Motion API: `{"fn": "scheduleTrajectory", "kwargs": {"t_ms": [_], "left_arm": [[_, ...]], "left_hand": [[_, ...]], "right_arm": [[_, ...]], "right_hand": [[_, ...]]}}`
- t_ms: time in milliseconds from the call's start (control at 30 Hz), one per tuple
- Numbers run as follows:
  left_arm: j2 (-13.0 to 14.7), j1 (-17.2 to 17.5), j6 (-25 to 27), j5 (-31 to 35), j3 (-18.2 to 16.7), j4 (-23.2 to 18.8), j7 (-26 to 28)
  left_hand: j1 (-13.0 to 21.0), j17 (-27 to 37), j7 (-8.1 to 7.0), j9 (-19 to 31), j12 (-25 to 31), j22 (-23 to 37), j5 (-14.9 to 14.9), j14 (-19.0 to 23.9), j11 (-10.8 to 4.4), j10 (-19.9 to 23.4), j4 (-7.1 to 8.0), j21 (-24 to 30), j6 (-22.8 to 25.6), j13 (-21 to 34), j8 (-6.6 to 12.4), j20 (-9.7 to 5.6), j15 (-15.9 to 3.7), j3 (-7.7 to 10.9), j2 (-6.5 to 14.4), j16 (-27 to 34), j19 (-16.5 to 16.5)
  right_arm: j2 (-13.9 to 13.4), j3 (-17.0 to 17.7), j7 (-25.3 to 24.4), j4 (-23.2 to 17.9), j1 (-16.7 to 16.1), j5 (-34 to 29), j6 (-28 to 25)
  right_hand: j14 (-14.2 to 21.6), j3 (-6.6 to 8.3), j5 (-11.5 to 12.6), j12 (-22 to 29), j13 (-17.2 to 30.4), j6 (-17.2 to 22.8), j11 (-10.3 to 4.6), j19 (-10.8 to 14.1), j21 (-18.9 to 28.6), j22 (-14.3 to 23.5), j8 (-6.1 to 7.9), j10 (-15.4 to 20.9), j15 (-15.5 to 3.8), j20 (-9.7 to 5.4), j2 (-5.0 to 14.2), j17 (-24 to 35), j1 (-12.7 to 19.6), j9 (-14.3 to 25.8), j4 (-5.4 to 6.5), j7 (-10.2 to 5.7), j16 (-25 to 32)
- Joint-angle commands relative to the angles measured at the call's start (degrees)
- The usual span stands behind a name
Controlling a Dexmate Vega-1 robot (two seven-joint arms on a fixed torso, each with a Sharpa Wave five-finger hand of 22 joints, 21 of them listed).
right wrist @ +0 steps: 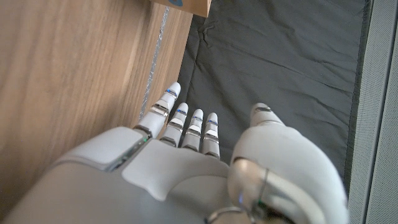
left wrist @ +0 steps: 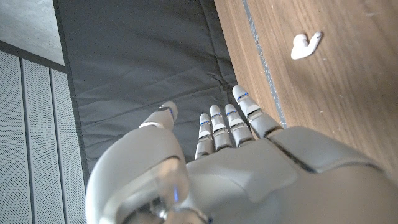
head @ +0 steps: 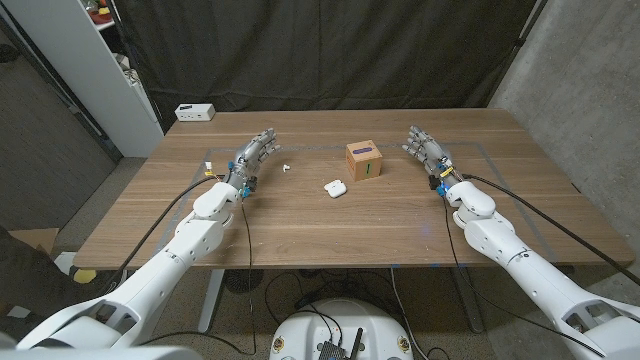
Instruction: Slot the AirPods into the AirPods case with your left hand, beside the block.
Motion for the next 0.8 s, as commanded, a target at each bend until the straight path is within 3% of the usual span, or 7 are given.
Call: {"fn": "scheduleTrajectory", "kwargs": {"t_ms": [33, 233, 467, 567, 633, 700, 800], "left_arm": [[3.07, 1.29, 3.21, 1.59, 0.14, -4.41, 1.44], [7.74, 1.91, 7.47, 6.28, 0.16, -9.36, 5.48], [13.39, 1.20, 13.34, 12.03, 0.36, -13.58, 8.10], [16.73, -0.25, 21.19, 16.19, 1.39, -17.40, 10.43], [18.58, -1.76, 24.77, 18.40, 2.39, -18.67, 9.80], [20.11, -3.93, 30.27, 18.85, 3.32, -20.11, 7.59], [21.86, -7.53, 38.99, 20.98, 5.65, -22.62, 5.40]], "left_hand": [[1.44, -0.01, -0.17, 0.31, 0.25, 0.09, 0.58, 0.16, -0.03, 0.49, -1.65, -0.30, 1.08, 0.09, 0.22, 0.40, 0.41, 0.68, -0.64, 0.08, -0.19], [4.38, -0.01, -0.24, 0.54, 0.21, 0.08, 0.93, -2.17, -0.64, -0.54, -5.56, -2.23, 2.05, 0.68, 0.28, 0.94, 1.01, 1.52, -1.20, -0.45, -2.77], [6.50, 0.07, -1.14, 0.89, 0.02, 0.08, 0.90, -4.42, -0.73, -2.48, -7.90, -3.62, 3.25, 1.48, 0.67, 1.08, 1.12, 1.70, -1.65, -0.54, -4.26], [9.03, 0.18, -1.49, 1.39, 0.20, 0.08, 0.84, -5.44, -0.79, -3.25, -9.16, -5.07, 5.85, 2.01, 1.74, 1.94, 1.38, 2.08, -1.89, -0.25, -6.24], [10.67, 0.23, -1.20, 1.85, 0.15, 0.09, 0.79, -5.93, -1.18, -4.06, -9.46, -5.76, 7.93, 2.29, 2.65, 2.19, 1.39, 2.24, -2.18, -0.15, -7.03], [11.79, 0.26, -1.45, 2.27, 0.12, 0.10, 0.68, -6.61, -1.33, -4.79, -9.45, -6.21, 9.39, 2.52, 3.31, 2.18, 1.41, 2.10, -2.65, -0.18, -7.45], [13.00, 0.29, -1.26, 2.81, -0.17, 0.12, 0.50, -8.64, -0.91, -6.41, -9.30, -6.77, 9.96, 2.75, 3.61, 2.32, 2.17, 1.82, -3.10, -0.53, -8.09]], "right_arm": [[-0.16, 0.26, 0.95, 0.35, -0.62, 0.15, 1.25], [-1.57, 0.15, -0.58, -2.50, -1.59, -1.32, 0.54], [-2.80, 0.56, -2.42, -5.97, -3.71, -1.65, -0.47], [-3.35, 0.75, -3.22, -7.56, -4.79, -1.72, -1.01], [-3.67, 0.86, -3.82, -8.51, -5.49, -1.81, -1.35], [-3.95, 0.99, -4.37, -9.42, -6.10, -1.65, -1.99], [-4.49, 0.91, -4.62, -10.40, -6.61, -1.89, -2.60]], "right_hand": [[0.46, 0.22, 0.28, 0.36, 0.10, 0.27, 0.19, 0.34, 0.45, 0.09, 0.40, 0.53, -5.16, -3.36, 0.12, 0.12, 0.42, 0.10, -0.21, 0.08, 0.50], [0.55, 0.05, 0.28, 0.42, 0.06, 0.10, 1.21, 0.18, 0.52, 0.12, 0.42, 0.50, -4.73, -2.58, 0.09, 0.15, 0.10, 0.08, -0.50, 0.25, 0.61], [0.64, 0.08, 0.42, 0.61, 0.12, 1.04, 2.34, -0.19, 0.56, 0.15, 0.88, 0.56, -3.93, -1.84, -0.10, 0.11, 0.38, 0.08, -1.50, 0.80, 0.68], [0.84, 0.09, 0.45, 0.68, 0.15, 1.48, 2.34, -0.25, 0.58, 0.15, 1.05, 0.65, -3.83, -1.76, 0.00, 0.17, 0.35, 0.09, -1.62, 0.75, 0.80], [1.02, 0.04, 0.54, 0.88, 0.33, 2.15, 2.71, -0.37, 0.78, 0.22, 1.19, 0.63, -3.94, -1.66, 0.37, 0.60, -0.44, 0.18, -1.82, -2.70, 1.15], [1.31, 0.03, 0.56, 1.00, 0.39, 2.10, 2.62, 0.23, 1.06, 0.25, 1.14, 0.78, -4.11, -1.35, 0.61, 0.79, -0.80, 0.19, -1.73, -1.70, 1.38], [1.59, 0.03, 0.59, 1.17, 0.46, 2.13, 2.45, 0.76, 1.29, 0.30, 1.12, 1.11, -4.21, -1.34, 0.60, 0.89, -0.87, 0.20, -1.93, -1.75, 1.56]]}}
